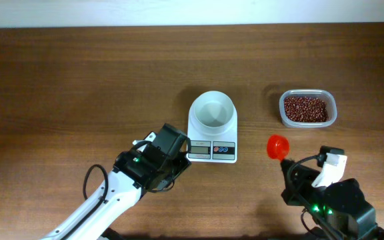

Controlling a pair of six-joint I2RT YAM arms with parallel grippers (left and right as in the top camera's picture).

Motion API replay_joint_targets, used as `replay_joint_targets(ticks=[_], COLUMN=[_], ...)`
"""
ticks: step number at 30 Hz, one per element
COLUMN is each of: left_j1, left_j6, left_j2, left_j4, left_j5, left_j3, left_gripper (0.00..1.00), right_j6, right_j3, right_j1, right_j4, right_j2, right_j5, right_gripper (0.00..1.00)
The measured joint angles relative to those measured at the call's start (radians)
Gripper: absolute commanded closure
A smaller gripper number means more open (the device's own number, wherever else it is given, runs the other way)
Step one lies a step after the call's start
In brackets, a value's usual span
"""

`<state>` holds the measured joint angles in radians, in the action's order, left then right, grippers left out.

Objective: Scoop and weigh 50g on scale
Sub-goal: 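Open the left gripper and carry the scoop right toward the bean tub, then press the scale's tare button with the left gripper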

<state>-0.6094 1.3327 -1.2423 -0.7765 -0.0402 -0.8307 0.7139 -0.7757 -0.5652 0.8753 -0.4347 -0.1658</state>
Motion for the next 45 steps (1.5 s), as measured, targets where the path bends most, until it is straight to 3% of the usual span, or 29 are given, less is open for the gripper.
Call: replay_joint_targets(ticks=[4,7,13,16,17,18,25,34,45], left_j1=[0.000,0.000,0.000,0.000,0.000,0.000,-0.010,-0.229,-0.254], left_j6=[0.000,0.000,0.000,-0.002,-0.005,-0.019,-0.141,-0.224,-0.233], left_j2=[0.000,0.000,-0.001,-0.002,-0.002,-0.002,-0.002,-0.015,-0.343], left_j4=[0.001,0.002,0.003,0.001,0.000,-0.001,0.053,0.251,0.540], left_j5=[0.000,0.000,0.006,0.014,0.016,0.016,0.023,0.222,0.284], left_j3=[0.000,0.000,0.000,0.000,0.000,0.000,0.000,-0.003,-0.007], left_gripper=[0.49,0.48,0.50,0.75,0.94,1.00,1.00,1.00,1.00], right_j6=[-0.015,-0.018,-0.117,-0.179,-0.193,-0.198,-0.216,-0.217,-0.217], right_j3=[-0.007,-0.015,-0.259,-0.322,-0.324,-0.324,-0.328,-0.329,-0.332], right_j1=[0.000,0.023,0.277,0.368,0.390,0.398,0.403,0.403,0.403], right_j4=[0.010,0.014,0.185,0.188,0.188,0.190,0.203,0.209,0.213], right_j2=[-0.026,-0.142,-0.474,-0.574,-0.595,-0.602,-0.608,-0.608,-0.608], right_j5=[-0.116,-0.153,-0.129,-0.064,-0.046,-0.036,-0.003,0.000,0.000], right_gripper=[0.96,0.96,0.96,0.96,0.96,0.96,0.96,0.96,0.96])
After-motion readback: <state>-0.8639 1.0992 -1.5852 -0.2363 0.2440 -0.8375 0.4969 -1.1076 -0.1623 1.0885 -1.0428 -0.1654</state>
